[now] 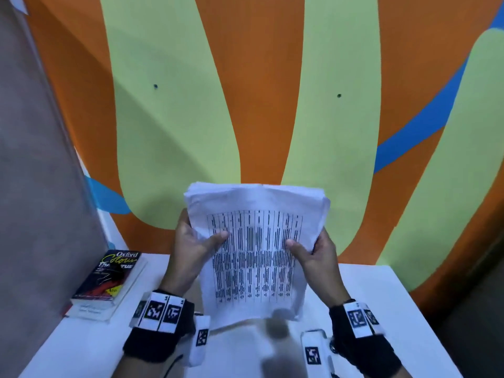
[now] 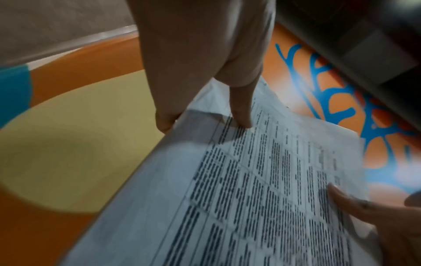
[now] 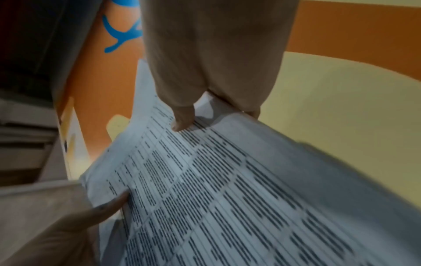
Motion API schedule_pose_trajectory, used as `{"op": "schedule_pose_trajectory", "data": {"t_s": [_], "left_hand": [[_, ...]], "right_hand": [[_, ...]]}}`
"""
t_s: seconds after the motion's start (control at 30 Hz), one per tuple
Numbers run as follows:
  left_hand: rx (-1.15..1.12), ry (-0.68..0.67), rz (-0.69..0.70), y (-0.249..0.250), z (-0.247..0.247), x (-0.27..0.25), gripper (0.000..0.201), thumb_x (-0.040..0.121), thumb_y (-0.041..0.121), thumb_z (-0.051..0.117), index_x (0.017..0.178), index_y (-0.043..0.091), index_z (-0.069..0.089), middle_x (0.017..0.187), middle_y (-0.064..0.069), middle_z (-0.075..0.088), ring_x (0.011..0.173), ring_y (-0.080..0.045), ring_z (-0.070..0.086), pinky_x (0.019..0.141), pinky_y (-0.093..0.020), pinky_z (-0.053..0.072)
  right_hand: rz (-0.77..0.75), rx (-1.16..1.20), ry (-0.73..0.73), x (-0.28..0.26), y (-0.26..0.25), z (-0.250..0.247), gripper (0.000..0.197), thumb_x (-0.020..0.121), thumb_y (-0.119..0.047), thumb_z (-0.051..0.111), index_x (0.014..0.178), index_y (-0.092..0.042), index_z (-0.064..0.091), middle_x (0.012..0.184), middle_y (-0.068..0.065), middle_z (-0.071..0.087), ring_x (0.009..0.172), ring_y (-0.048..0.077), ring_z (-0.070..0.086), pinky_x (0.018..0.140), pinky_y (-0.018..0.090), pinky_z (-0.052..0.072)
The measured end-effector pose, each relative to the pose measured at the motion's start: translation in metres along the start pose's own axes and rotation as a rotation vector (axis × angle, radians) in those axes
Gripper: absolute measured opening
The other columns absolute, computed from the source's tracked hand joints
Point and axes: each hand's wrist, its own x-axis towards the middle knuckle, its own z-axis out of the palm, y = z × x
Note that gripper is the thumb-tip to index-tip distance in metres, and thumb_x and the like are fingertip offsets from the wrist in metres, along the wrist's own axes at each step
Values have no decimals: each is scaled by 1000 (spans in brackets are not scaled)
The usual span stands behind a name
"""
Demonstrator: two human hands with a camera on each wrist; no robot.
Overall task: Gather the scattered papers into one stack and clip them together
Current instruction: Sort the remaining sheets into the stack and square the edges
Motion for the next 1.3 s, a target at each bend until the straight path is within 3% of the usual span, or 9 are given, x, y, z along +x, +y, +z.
{"op": "schedule_pose_trajectory", "data": {"t_s": [0.07, 0.17, 0.37, 0.53, 0.63, 0.77, 0.87, 1.03, 1.3], "left_hand": [[131, -22, -83, -21, 1, -11, 53, 73, 35, 81, 119, 19, 60, 115, 4, 71, 109, -15, 66, 87, -34, 52], [190, 46, -137, -29, 8, -20, 23, 79, 32, 77, 93, 17, 68, 86, 6, 76, 90, -15, 72, 72, -25, 49], [35, 22, -118, -19, 3, -18, 61, 67, 19, 86, 120, 10, 59, 115, -6, 70, 105, -21, 67, 88, -37, 54], [93, 32, -190, -30, 3, -23, 29, 61, 26, 87, 82, 16, 70, 80, 4, 76, 82, -28, 70, 85, -54, 54], [71, 26, -200, -30, 0, -21, 75, 46, 57, 89, 80, -5, 65, 79, -10, 68, 75, -26, 64, 78, -62, 52], [54, -45, -267, -39, 5, -28, 72, 41, 52, 91, 99, 12, 72, 96, 2, 77, 93, -18, 73, 91, -48, 54], [123, -30, -224, -42, 4, -27, 58, 51, 44, 92, 98, 14, 72, 92, 9, 77, 91, -10, 72, 91, -41, 54], [159, -3, -304, -52, 3, -28, 87, 43, 63, 87, 110, 11, 65, 105, -3, 73, 100, -23, 69, 91, -46, 54], [94, -25, -271, -47, 4, -25, 69, 40, 54, 89, 95, 15, 73, 92, 5, 78, 90, -16, 74, 82, -40, 57]], "right_hand": [[10, -49, -13, -11, 14, 3, 41, 90, -2, 60, 129, -8, 49, 120, 1, 66, 111, 6, 63, 93, 26, 52], [3, -99, 21, -18, 22, 7, 39, 93, 0, 55, 131, -6, 48, 122, 3, 64, 113, 5, 59, 93, 18, 48], [12, -51, 64, -15, 16, -1, 52, 86, -6, 68, 131, -14, 42, 120, 1, 62, 109, 9, 62, 91, 27, 52], [-7, -97, 67, -19, 24, 1, 36, 93, -7, 55, 125, -21, 49, 117, -2, 64, 111, 11, 60, 96, 34, 48], [-9, -95, 37, -14, 19, 1, 40, 94, -1, 53, 124, -27, 48, 118, -2, 63, 110, 4, 60, 92, 19, 48], [79, -100, -70, -18, 29, -2, 44, 95, -4, 52, 132, -25, 39, 132, 5, 57, 122, 8, 55, 106, 32, 44], [47, -141, -57, -15, 32, -3, 47, 98, -3, 46, 140, -20, 35, 138, -1, 53, 127, 1, 50, 107, 22, 39], [109, -145, -110, -16, 38, -1, 43, 98, -8, 48, 129, -35, 36, 128, -6, 57, 122, 9, 55, 106, 36, 43], [95, -115, -92, -10, 36, 0, 44, 97, -7, 51, 126, -38, 38, 130, -14, 55, 121, -1, 54, 105, 28, 43]]}}
